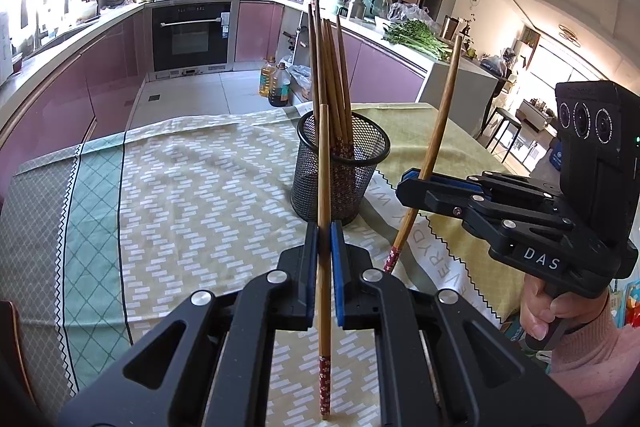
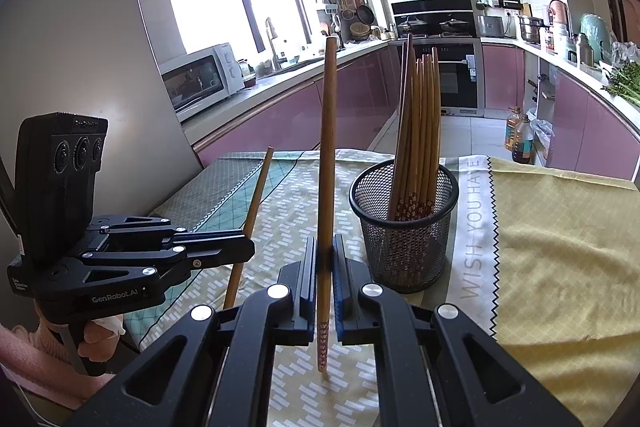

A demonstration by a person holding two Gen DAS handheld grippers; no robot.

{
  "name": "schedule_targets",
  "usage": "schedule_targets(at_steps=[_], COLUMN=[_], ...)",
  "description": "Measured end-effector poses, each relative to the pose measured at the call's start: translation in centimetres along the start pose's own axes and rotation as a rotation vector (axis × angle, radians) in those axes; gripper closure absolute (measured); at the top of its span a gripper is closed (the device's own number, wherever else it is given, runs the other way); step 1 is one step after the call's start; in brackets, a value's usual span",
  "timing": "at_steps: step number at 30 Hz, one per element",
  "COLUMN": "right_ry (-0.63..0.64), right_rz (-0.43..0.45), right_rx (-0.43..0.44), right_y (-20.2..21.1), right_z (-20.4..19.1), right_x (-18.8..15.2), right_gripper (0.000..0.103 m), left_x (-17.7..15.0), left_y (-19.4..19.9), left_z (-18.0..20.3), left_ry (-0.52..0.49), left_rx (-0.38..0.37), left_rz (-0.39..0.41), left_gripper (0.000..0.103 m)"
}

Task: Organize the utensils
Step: 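Carry both upright chopsticks over the mesh cup rim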

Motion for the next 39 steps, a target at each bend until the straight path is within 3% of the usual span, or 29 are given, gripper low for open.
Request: schedule_targets(at_steps=[39], right_ry=[0.026], right_rz=[0.066], right_rx=[-0.037], right_y=[1.0], right_z=[1.5], right_x=[2.4], right_gripper=[0.097], left_x=[2.8], left_y=[0.9], left_z=[2.1], left_ry=[-0.029], left_rx=[-0.056], left_rz=[0.052], left_gripper=[0.096])
Point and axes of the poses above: each gripper's, at about its wrist camera, not at the fingertips, and y roughly against the way its jaws point, z to its right, x to its top, the point moved 6 cm from there along -y, roughly the way its jaws point, and after that the axes turned 14 degrees about y, right-handed, at the moved point
